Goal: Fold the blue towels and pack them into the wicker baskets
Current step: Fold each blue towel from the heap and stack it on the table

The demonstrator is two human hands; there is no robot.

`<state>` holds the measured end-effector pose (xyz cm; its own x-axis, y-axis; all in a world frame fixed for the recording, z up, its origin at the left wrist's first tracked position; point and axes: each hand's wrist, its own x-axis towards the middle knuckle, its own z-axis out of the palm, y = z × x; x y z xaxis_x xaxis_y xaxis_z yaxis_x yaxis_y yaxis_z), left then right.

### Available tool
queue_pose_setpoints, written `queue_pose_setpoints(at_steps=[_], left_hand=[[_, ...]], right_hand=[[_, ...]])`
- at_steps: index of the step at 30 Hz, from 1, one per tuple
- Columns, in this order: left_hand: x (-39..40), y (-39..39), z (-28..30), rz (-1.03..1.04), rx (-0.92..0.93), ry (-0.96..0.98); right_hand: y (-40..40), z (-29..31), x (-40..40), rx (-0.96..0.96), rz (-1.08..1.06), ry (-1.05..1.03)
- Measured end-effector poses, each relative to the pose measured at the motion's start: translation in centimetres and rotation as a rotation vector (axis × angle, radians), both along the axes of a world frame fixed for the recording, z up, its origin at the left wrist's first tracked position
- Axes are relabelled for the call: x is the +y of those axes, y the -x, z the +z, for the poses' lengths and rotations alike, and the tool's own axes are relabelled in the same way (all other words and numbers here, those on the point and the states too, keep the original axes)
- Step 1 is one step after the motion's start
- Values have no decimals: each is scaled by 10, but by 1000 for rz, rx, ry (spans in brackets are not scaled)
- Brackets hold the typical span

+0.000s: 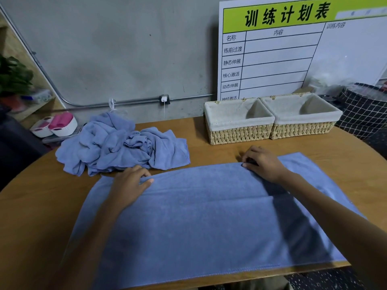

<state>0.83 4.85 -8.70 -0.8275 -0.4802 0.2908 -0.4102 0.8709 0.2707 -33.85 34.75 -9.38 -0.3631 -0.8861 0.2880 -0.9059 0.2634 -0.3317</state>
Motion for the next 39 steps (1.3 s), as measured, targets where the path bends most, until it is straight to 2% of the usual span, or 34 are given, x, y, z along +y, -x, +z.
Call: queue_pose_setpoints(at_steps=[2, 7, 12, 16, 22, 28, 32, 35, 39], left_hand=[[0, 4, 7, -16, -5, -24], [-9, 1, 17, -46, -1, -171], [-14, -5, 19, -49, 63, -307], [-4, -3, 20, -79, 108, -335], [27, -22, 27, -123, 217, -325], [63, -74, 41, -139, 312, -249], [77, -101, -2, -225, 137, -254], [71, -99, -15, -208, 159, -193], [52, -84, -17, -148, 200, -17]], right_hand=[[1, 5, -5, 1, 18, -27], [8, 24, -13, -163, 6, -90], [11, 43, -8, -274, 86, -57], [3, 41, 0, -243, 94, -37], [-26, 34, 37, -368, 53, 71], [-59, 43, 89, -145, 117, 277], [-80, 2, 112, 27, 177, 188], [-78, -13, 112, 60, 115, 203], [-62, -10, 88, 81, 114, 206]])
